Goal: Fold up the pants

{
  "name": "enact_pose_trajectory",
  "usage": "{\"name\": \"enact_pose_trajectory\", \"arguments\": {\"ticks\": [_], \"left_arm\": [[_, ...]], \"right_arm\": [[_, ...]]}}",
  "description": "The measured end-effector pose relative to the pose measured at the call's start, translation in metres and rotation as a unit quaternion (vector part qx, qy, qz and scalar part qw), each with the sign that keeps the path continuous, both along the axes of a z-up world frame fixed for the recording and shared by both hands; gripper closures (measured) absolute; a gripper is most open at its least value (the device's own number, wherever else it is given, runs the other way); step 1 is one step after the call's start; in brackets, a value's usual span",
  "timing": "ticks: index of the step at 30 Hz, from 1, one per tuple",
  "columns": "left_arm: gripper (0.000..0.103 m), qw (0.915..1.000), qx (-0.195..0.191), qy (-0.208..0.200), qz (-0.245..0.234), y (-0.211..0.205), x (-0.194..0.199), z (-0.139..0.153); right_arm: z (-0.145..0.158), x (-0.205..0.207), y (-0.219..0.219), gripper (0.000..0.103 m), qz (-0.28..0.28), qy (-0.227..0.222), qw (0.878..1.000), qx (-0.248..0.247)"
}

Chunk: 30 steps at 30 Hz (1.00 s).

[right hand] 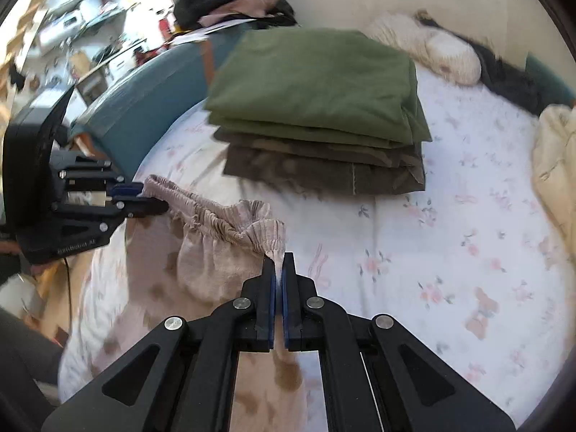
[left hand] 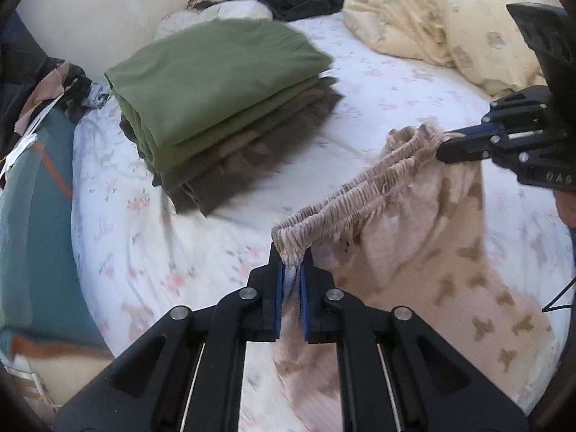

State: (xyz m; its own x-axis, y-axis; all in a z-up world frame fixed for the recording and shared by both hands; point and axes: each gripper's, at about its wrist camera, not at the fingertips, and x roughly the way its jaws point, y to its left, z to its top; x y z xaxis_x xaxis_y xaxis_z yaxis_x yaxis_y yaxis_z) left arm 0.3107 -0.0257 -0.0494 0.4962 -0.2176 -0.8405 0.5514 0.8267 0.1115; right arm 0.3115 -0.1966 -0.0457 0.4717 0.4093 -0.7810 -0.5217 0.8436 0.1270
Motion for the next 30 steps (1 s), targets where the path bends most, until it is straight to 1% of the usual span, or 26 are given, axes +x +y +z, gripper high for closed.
{"name": "enact_pose_trajectory", "arguments": {"ticks": [1,2,4,6,8,10,12,14,15,16,17,18,19,20,21,22,23,24,25,26,27,28,29,30], "left_arm": [[0.097,1.0,0.0,-0.003,-0.001,0.002,-0.01,0.004],[0.097,0.9999,0.002,-0.012,-0.005,0.002,-0.027,0.008],[0.097,0.9996,0.008,-0.022,-0.017,0.0,-0.057,0.014],[0.097,0.998,0.035,-0.041,-0.033,-0.005,-0.095,0.016],[0.097,0.9966,0.049,-0.047,-0.046,-0.009,-0.124,0.016],[0.097,0.9965,0.053,-0.042,-0.048,-0.009,-0.157,0.013],[0.097,0.9961,0.061,-0.032,-0.055,-0.008,-0.183,0.005],[0.097,0.9967,0.068,-0.009,-0.045,-0.007,-0.204,-0.01],[0.097,0.9971,0.065,0.018,-0.034,-0.006,-0.209,-0.019],[0.097,0.9966,0.057,0.056,-0.019,-0.005,-0.214,-0.029],[0.097,0.9951,0.049,0.085,-0.008,-0.004,-0.22,-0.039],[0.097,0.9937,0.048,0.101,-0.004,-0.004,-0.224,-0.047],[0.096,0.9927,0.058,0.105,-0.007,-0.006,-0.231,-0.056],[0.096,0.9922,0.057,0.11,-0.006,-0.006,-0.235,-0.061],[0.096,0.9911,0.05,0.124,-0.003,-0.005,-0.238,-0.065],[0.096,0.9883,0.038,0.147,0.004,-0.002,-0.24,-0.069],[0.094,0.9878,0.037,0.151,0.008,0.0,-0.242,-0.069],[0.093,0.9876,0.043,0.15,0.011,0.001,-0.245,-0.069],[0.091,0.9871,0.055,0.15,0.005,0.001,-0.252,-0.069],[0.082,0.9857,0.064,0.156,-0.001,0.002,-0.256,-0.069],[0.076,0.9837,0.065,0.167,-0.007,0.005,-0.261,-0.067],[0.075,0.9835,0.057,0.172,-0.01,0.008,-0.267,-0.063],[0.07,0.9829,0.045,0.178,-0.006,0.013,-0.27,-0.059],[0.06,0.9821,0.031,0.186,0.002,0.019,-0.272,-0.056]], "right_arm": [[-0.002,-0.01,0.001,0.101,0.0,-0.002,1.0,-0.002],[0.001,-0.028,0.0,0.101,0.003,-0.001,1.0,0.003],[0.005,-0.051,-0.004,0.101,0.006,-0.001,1.0,0.007],[0.009,-0.083,-0.009,0.101,0.011,-0.002,1.0,0.006],[0.01,-0.119,-0.008,0.101,0.01,-0.007,1.0,-0.001],[0.007,-0.153,-0.008,0.101,0.007,-0.003,1.0,-0.003],[0.001,-0.178,-0.007,0.101,-0.002,0.003,1.0,-0.015],[-0.012,-0.203,-0.004,0.101,-0.005,0.022,1.0,-0.018],[-0.021,-0.214,-0.003,0.101,-0.009,0.033,0.999,-0.018],[-0.03,-0.224,-0.002,0.101,-0.013,0.044,0.999,-0.017],[-0.041,-0.234,0.0,0.101,-0.018,0.057,0.998,-0.019],[-0.051,-0.24,0.001,0.101,-0.023,0.066,0.997,-0.025],[-0.06,-0.248,0.002,0.101,-0.03,0.074,0.996,-0.032],[-0.069,-0.254,0.003,0.101,-0.039,0.087,0.995,-0.034],[-0.074,-0.259,0.004,0.101,-0.045,0.101,0.993,-0.038],[-0.078,-0.263,0.005,0.101,-0.051,0.109,0.992,-0.046],[-0.08,-0.266,0.006,0.1,-0.059,0.119,0.99,-0.049],[-0.083,-0.267,0.006,0.098,-0.061,0.137,0.988,-0.046],[-0.087,-0.271,0.008,0.095,-0.056,0.166,0.983,-0.046],[-0.09,-0.273,0.009,0.094,-0.052,0.183,0.98,-0.051],[-0.092,-0.277,0.011,0.094,-0.045,0.193,0.978,-0.063],[-0.091,-0.283,0.011,0.094,-0.038,0.195,0.977,-0.083],[-0.09,-0.287,0.009,0.093,-0.035,0.194,0.976,-0.092],[-0.086,-0.29,0.004,0.093,-0.038,0.193,0.976,-0.095]]}}
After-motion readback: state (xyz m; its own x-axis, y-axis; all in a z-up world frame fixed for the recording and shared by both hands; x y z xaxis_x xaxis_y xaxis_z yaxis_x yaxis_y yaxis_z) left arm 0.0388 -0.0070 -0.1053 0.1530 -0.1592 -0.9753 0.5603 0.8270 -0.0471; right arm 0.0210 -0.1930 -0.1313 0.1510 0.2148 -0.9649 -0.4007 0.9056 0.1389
